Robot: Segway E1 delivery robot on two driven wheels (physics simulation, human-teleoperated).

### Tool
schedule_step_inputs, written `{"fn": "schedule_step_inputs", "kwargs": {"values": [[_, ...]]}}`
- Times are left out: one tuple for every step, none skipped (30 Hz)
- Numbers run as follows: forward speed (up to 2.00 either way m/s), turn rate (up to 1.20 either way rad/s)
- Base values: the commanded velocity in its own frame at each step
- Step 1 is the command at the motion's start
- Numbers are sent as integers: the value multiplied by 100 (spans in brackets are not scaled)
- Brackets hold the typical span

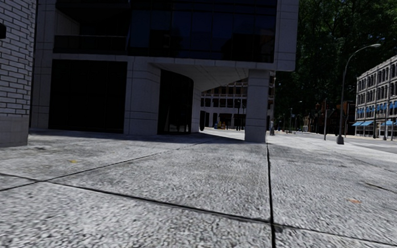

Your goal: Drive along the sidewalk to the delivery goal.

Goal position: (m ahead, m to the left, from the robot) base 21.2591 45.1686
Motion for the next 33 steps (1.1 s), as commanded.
{"fn": "schedule_step_inputs", "kwargs": {"values": [[200,0],[200,0],[200,0],[200,0],[200,0],[200,0],[200,0],[200,0],[200,0],[200,0],[200,0],[200,0],[200,0],[200,0],[200,0],[200,0],[200,0],[200,0],[200,0],[200,0],[200,0],[200,0],[200,0],[200,0],[200,0],[200,0],[200,0],[200,0],[200,0],[200,0],[200,0],[200,0],[200,0]]}}
